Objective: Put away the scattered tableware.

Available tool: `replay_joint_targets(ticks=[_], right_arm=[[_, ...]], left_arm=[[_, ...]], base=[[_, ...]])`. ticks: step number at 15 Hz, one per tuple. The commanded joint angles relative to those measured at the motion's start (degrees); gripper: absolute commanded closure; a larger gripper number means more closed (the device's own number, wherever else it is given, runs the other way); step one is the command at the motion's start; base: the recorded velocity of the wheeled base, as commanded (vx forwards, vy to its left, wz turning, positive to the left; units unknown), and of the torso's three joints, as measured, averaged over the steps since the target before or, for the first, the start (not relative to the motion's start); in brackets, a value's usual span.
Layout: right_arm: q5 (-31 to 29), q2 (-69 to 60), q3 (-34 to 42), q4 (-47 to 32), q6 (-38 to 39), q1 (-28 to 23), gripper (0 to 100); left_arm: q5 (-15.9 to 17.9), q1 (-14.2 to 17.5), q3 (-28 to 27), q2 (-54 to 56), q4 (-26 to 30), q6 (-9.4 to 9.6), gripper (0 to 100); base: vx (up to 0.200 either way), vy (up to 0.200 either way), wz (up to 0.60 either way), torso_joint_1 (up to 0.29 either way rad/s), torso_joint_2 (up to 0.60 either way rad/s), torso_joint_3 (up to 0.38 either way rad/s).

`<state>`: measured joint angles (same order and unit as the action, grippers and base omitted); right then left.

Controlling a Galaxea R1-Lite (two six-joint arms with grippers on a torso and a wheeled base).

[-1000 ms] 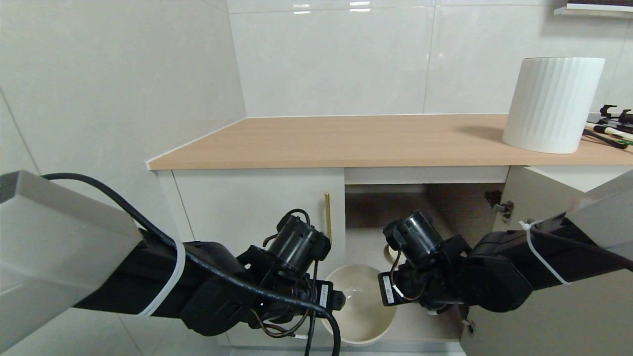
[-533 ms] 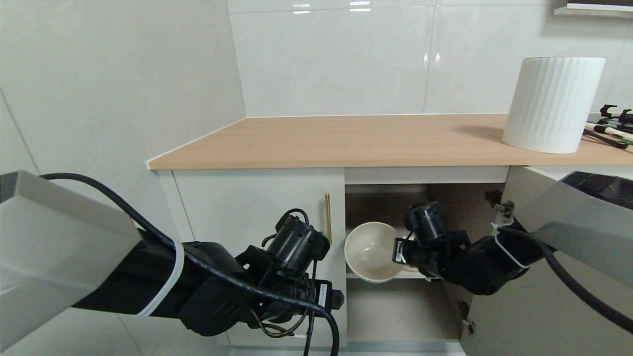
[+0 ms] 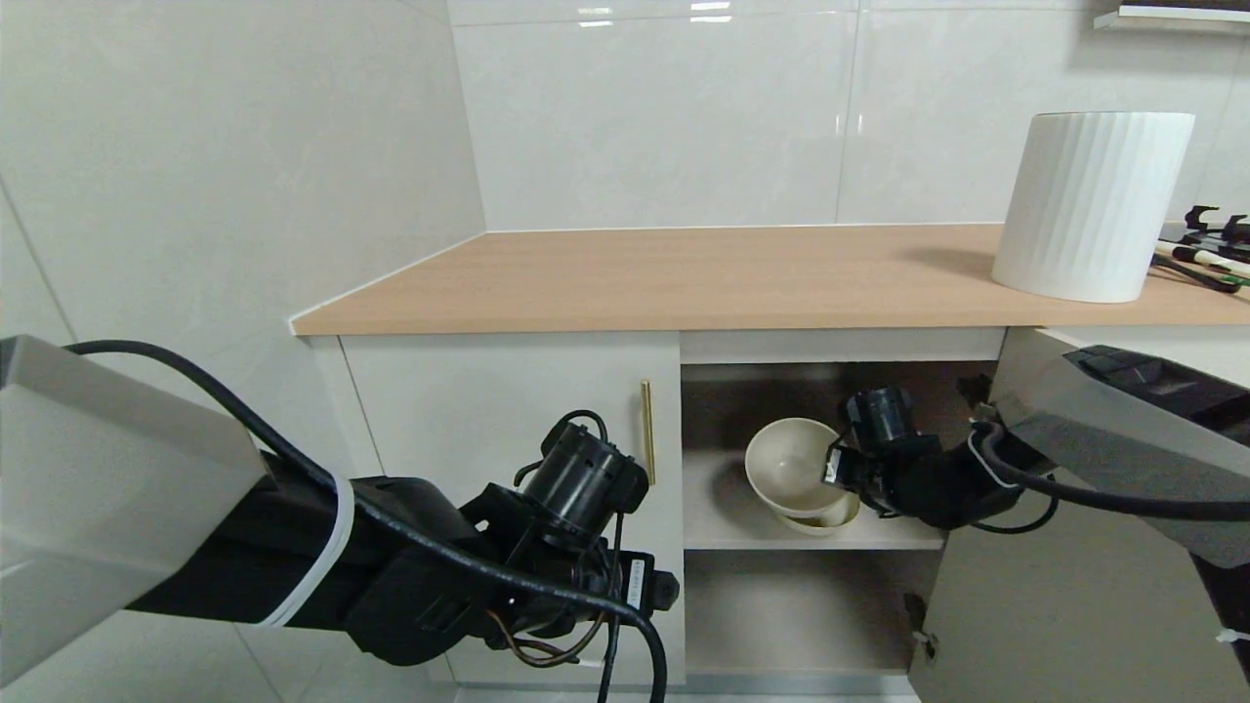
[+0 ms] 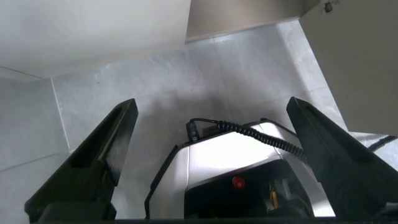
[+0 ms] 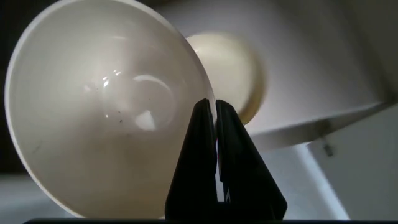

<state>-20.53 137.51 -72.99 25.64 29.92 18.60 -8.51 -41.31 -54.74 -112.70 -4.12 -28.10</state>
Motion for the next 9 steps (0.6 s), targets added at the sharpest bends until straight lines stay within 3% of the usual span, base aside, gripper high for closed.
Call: replay_joint_targets(ticks=[1,9], right_arm=[[-1.2,3.5,-2.7,-0.1,-0.2,-1.2,100],[-1.6,8.7,-11.9,-7.0,-0.4,-3.0,100]], left_arm=[[0.0,0.0,0.0,0.0,0.0,-0.03,0],[0.0,0.0,-0.2,-0.3,0.0,-0.29,0]], base=[[0.000,0.000,0.00,0.000,0.00,0.000],[0.000,0.000,0.00,0.000,0.00,0.000]])
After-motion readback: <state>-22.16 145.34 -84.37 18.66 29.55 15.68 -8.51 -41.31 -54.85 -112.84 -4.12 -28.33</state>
